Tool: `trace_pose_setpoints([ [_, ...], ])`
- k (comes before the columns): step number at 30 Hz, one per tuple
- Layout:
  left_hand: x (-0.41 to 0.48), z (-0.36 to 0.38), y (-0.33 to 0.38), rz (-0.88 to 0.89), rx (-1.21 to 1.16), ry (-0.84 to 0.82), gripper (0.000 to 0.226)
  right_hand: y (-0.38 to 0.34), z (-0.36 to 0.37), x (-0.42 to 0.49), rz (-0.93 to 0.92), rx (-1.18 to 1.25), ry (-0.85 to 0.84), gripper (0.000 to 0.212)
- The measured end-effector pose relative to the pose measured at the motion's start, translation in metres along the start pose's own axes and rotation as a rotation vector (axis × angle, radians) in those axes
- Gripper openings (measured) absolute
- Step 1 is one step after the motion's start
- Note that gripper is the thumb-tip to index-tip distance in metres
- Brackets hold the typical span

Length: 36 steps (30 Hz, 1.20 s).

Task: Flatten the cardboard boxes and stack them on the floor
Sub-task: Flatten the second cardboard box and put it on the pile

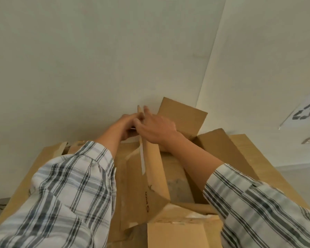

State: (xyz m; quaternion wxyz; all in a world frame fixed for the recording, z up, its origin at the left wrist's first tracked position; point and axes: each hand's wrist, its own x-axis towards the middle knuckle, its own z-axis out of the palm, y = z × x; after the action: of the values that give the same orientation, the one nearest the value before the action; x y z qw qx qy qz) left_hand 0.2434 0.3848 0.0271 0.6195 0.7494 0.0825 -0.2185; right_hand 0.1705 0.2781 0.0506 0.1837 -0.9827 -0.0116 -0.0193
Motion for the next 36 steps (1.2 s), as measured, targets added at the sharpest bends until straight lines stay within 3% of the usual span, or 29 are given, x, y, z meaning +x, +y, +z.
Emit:
trace_pose_setpoints([
  [4, -0.026, 0.052, 0.034, 0.057, 0.009, -0.055, 0.032, 0.010, -0.045, -0.040, 0.023, -0.214, -0.086, 0.098],
  [8, -0.050, 0.120, 0.045, 0.112, -0.042, -0.179, 0.051, 0.062, -0.084, -0.074, 0.154, -0.318, 0.018, 0.093],
  [10, -0.057, 0.151, 0.036, 0.135, 0.056, -0.188, 0.054, 0.096, -0.101, -0.094, 0.195, -0.289, 0.055, 0.087],
  [13, -0.057, 0.183, 0.005, 0.170, 0.496, 0.000, 0.065, 0.144, -0.118, -0.124, 0.216, -0.383, 0.107, 0.087],
  [15, -0.063, 0.198, -0.018, 0.065, 0.678, 0.151, 0.081, 0.176, -0.127, -0.141, 0.206, -0.468, 0.128, 0.087],
  [18, -0.078, 0.216, -0.053, -0.135, 0.675, 0.290, 0.108, 0.225, -0.139, -0.165, 0.254, -0.355, 0.096, 0.084],
  [21, -0.088, 0.241, -0.084, -0.250, 0.466, 0.298, 0.128, 0.276, -0.143, -0.193, 0.304, -0.307, 0.062, 0.076],
  [24, -0.105, 0.275, -0.099, -0.231, 0.323, 0.311, 0.125, 0.325, -0.132, -0.224, 0.358, -0.302, 0.022, 0.064],
  [31, -0.132, 0.335, -0.155, -0.207, 0.397, 0.407, 0.122, 0.393, -0.055, -0.270, 0.445, -0.411, -0.179, 0.067],
  [36, -0.130, 0.345, -0.195, -0.223, 0.436, 0.458, 0.117, 0.401, 0.021, -0.277, 0.292, -0.480, -0.258, 0.079],
])
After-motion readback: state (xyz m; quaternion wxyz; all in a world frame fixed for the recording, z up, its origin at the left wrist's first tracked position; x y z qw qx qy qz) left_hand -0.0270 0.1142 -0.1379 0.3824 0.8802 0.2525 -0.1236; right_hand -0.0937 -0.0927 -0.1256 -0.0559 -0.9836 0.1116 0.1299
